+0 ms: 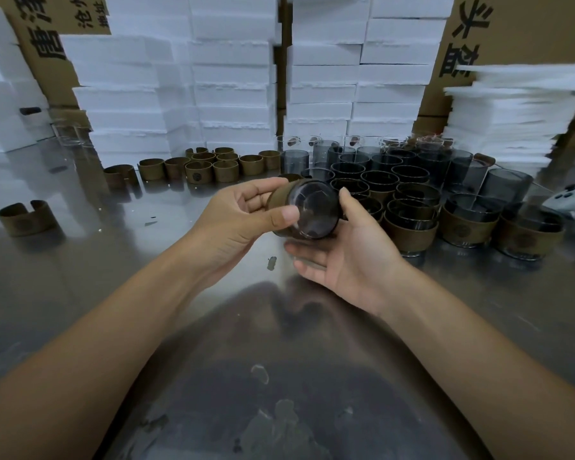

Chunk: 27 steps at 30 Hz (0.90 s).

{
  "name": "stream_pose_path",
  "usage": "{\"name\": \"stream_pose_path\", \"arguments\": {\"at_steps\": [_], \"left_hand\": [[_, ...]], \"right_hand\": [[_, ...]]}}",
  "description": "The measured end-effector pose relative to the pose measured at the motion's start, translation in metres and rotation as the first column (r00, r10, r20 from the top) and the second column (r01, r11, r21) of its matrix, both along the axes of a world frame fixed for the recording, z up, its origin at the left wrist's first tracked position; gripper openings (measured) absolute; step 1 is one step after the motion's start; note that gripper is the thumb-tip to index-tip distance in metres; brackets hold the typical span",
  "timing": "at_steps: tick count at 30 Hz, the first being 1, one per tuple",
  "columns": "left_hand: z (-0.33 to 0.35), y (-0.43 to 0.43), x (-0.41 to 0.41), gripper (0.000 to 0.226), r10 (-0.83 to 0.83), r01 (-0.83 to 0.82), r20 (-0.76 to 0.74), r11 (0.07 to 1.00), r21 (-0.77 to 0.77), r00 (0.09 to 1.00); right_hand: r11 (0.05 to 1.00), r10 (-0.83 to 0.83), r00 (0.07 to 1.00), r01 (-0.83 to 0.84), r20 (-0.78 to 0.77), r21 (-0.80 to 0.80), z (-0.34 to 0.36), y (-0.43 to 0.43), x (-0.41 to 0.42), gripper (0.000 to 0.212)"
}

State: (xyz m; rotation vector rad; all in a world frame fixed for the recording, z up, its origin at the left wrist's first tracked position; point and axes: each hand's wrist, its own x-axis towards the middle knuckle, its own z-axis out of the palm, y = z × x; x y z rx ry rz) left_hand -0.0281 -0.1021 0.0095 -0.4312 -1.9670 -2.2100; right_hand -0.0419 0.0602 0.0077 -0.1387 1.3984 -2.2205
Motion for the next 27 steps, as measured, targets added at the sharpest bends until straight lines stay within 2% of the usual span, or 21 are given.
{"name": "stream_pose_path", "arguments": {"at_steps": [2,6,8,12,15,17,19,21,24,27], "left_hand": [[0.0,0.0,-0.001,0.063,0.01,-0.012,-0.019,0.995,-0.101,1.0],[-0.001,0.003,0.002,0.054,-0.045,0.038,-0.034,0.982,-0.188,0.998],[-0.002,0.004,0.003,0.05,-0.028,0.02,-0.036,0.98,-0.199,0.999],[-0.001,0.005,0.001,0.047,0.074,-0.064,0.049,0.981,-0.184,0.996],[0.0,0.005,0.0,0.036,0.045,-0.032,0.071,0.983,-0.181,0.996],[0.0,0.005,0.001,0.033,0.027,-0.016,0.067,0.986,-0.166,0.997],[-0.001,0.005,0.0,0.034,0.032,-0.025,0.044,0.987,-0.16,0.999],[-0.002,0.003,0.0,0.038,0.048,-0.045,0.016,0.989,-0.142,0.999],[-0.003,0.002,0.001,0.056,0.065,-0.068,-0.023,0.99,-0.126,0.998],[-0.004,0.003,0.001,0.051,0.035,-0.043,-0.055,0.987,-0.156,0.998]], "right_hand": [[1.0,0.013,1.0,-0.013,0.001,-0.021,0.0,0.001,-0.001,0.058],[0.998,-0.034,0.997,0.031,-0.064,-0.053,0.001,0.0,0.0,0.046],[0.992,-0.107,0.988,0.098,-0.111,-0.086,0.004,-0.001,0.001,0.043],[0.973,-0.225,0.941,0.207,-0.251,-0.099,0.005,-0.001,0.005,0.044],[0.969,-0.249,0.903,0.229,-0.35,-0.098,0.003,-0.002,0.01,0.057],[0.967,-0.254,0.883,0.244,-0.394,-0.075,0.002,-0.002,0.01,0.053],[0.966,-0.248,0.862,0.255,-0.442,-0.046,-0.001,-0.002,0.007,0.042],[0.969,-0.232,0.842,0.243,-0.488,-0.041,-0.003,-0.002,0.006,0.04],[0.969,-0.207,0.801,0.247,-0.562,-0.006,-0.005,-0.001,0.004,0.04],[0.943,-0.215,0.754,0.327,-0.621,0.07,-0.007,-0.001,0.003,0.035]]}}
